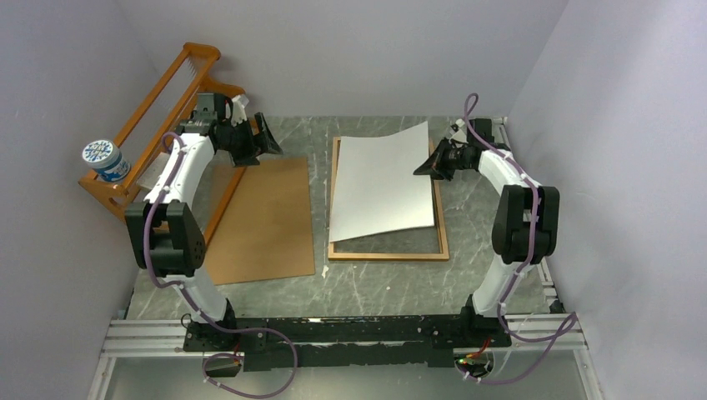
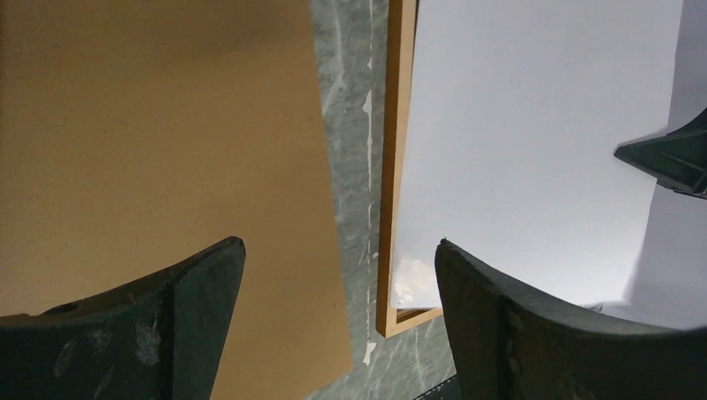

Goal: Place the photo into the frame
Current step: Place the photo in the photo frame.

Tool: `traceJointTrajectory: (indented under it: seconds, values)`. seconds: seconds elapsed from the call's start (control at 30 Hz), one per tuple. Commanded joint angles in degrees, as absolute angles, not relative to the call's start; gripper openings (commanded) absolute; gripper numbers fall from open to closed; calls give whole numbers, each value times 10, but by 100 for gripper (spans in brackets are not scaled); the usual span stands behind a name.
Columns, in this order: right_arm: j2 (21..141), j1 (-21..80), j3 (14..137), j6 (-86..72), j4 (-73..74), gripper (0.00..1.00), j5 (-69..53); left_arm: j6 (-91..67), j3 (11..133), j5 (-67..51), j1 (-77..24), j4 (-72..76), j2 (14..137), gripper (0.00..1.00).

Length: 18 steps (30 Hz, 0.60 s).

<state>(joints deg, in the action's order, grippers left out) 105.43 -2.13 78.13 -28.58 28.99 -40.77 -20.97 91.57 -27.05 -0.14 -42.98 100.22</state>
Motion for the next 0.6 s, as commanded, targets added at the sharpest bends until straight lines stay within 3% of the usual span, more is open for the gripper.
traceJointTrajectory:
  seconds: [0.0,0.33,0.57]
  values:
    - [1081,-16,861,-176,431,0,-323,-239,918,-270,-2,-434,1018,88]
    - [1111,-11,909,-138,479,0,-301,-233,926,-292,-2,-439,1051,87]
    - [1098,-4,854,-204,387,0,-336,-237,920,-296,-2,-433,1056,87]
